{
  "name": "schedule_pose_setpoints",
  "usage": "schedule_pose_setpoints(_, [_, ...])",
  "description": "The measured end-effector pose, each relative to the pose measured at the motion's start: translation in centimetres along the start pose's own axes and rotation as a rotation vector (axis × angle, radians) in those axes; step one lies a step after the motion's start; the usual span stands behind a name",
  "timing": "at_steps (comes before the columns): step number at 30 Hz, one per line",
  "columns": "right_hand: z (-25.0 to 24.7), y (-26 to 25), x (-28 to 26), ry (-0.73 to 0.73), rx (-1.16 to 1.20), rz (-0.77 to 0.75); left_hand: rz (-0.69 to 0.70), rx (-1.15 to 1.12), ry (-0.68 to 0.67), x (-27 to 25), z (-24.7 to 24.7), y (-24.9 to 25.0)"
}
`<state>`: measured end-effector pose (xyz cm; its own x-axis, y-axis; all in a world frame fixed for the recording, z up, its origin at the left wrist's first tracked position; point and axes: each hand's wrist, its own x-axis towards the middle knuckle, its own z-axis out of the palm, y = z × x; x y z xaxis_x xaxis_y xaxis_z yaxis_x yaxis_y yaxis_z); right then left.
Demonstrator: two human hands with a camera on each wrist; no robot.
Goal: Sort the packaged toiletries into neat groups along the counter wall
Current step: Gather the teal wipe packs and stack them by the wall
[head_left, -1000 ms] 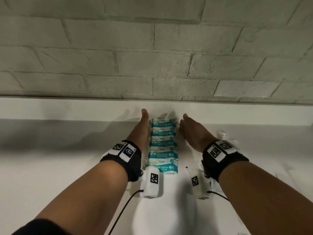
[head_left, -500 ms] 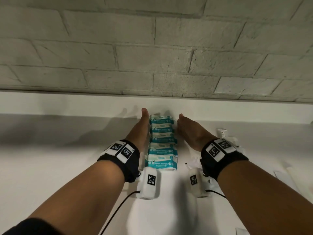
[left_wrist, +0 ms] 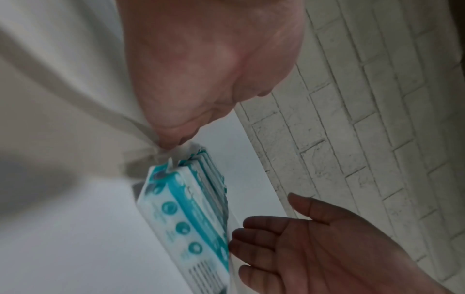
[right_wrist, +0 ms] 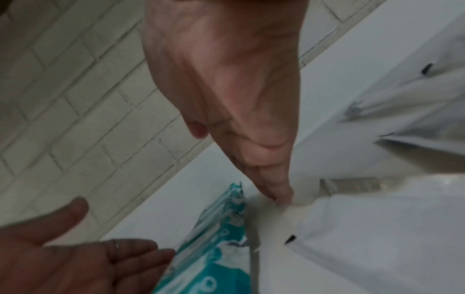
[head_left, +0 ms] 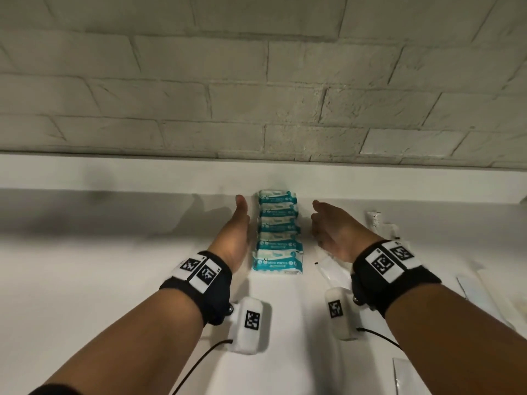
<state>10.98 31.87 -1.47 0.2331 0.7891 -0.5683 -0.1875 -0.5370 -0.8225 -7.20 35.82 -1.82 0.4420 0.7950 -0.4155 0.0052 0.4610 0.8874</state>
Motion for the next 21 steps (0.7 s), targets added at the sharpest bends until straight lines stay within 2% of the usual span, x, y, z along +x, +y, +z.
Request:
schedule_pose_setpoints(3, [0.5,0.6,-3.1,-0.212,-0.220,0.006,0.022,-0.061,-0.034,-0.9,0.1,-1.4])
schedule_pose_setpoints(5, [1.5,1.3,-4.5,-0.365,-0.494,-0.030,0.013,-0.083,-0.104,-0.9,0.4,-1.9])
schedule_pose_setpoints(6, [2.0,1.6,-4.7,-0.347,-0.719,-0.059,0.016,-0.100,-0.126,-0.8,0.5,-2.1])
schedule_pose_setpoints(8, [2.6,2.2,-4.0,-0.153,-1.217,-0.202,0.013,-0.153,-0.179,-0.8,0.9,-2.1])
schedule_pose_setpoints(9, [2.9,2.4,-3.6,-0.100,-1.326,-0.233,0.012,-0.172,-0.186,-0.8,1.0,-2.1])
schedule_pose_setpoints(17, [3.1,3.3,-2.5,0.024,-1.339,-0.289,0.046,-0.078,-0.155,-0.1,0.7,-2.5])
schedule_pose_setpoints(21, [2.8,3.0,-2.6,-0.028,-1.205,-0.244,0.058,-0.023,-0.123,0.3,0.5,-2.8])
